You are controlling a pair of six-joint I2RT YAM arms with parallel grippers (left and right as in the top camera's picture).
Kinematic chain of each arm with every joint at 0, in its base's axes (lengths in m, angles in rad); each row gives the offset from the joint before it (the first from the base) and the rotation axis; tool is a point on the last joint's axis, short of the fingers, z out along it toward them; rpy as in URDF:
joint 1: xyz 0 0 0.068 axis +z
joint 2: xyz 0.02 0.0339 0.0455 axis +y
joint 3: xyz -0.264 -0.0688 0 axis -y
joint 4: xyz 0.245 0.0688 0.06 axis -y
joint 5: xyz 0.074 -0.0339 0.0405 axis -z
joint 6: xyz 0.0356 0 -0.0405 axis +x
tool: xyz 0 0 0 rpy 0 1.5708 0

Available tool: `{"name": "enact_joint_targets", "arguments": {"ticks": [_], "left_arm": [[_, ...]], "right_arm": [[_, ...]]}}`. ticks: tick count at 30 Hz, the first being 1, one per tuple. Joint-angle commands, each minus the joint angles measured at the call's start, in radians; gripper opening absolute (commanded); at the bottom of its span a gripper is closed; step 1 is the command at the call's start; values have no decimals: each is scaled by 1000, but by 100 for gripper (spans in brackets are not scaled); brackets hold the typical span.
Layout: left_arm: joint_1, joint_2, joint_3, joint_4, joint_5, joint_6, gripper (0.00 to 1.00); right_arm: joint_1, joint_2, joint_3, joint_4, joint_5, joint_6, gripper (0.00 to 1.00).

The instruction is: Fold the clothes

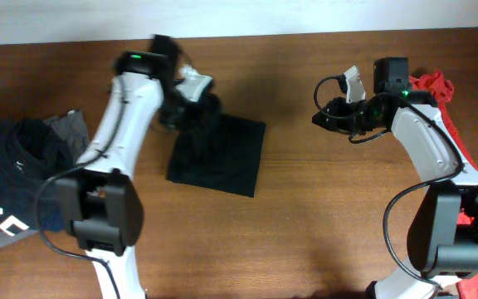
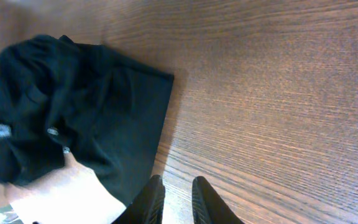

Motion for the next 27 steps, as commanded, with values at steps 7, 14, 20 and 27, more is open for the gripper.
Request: {"name": "enact_joint_targets", "arguments": {"ticks": [7,14,20,27], "left_arm": [[-205,-21,10,42,-186,-164,1],[-254,15,9,80,-185,-170,38],[-260,34,12,65,-187,-169,43],[-182,11,105,-79,-364,-171,34]], "right_arm": [[-5,-35,7,-15,2,-11,21],[-5,-35,7,-34,2,-11,21],[-4,-35,7,-40,-6,-11,21],[31,-35,7,-39,-72,-75,22]]}}
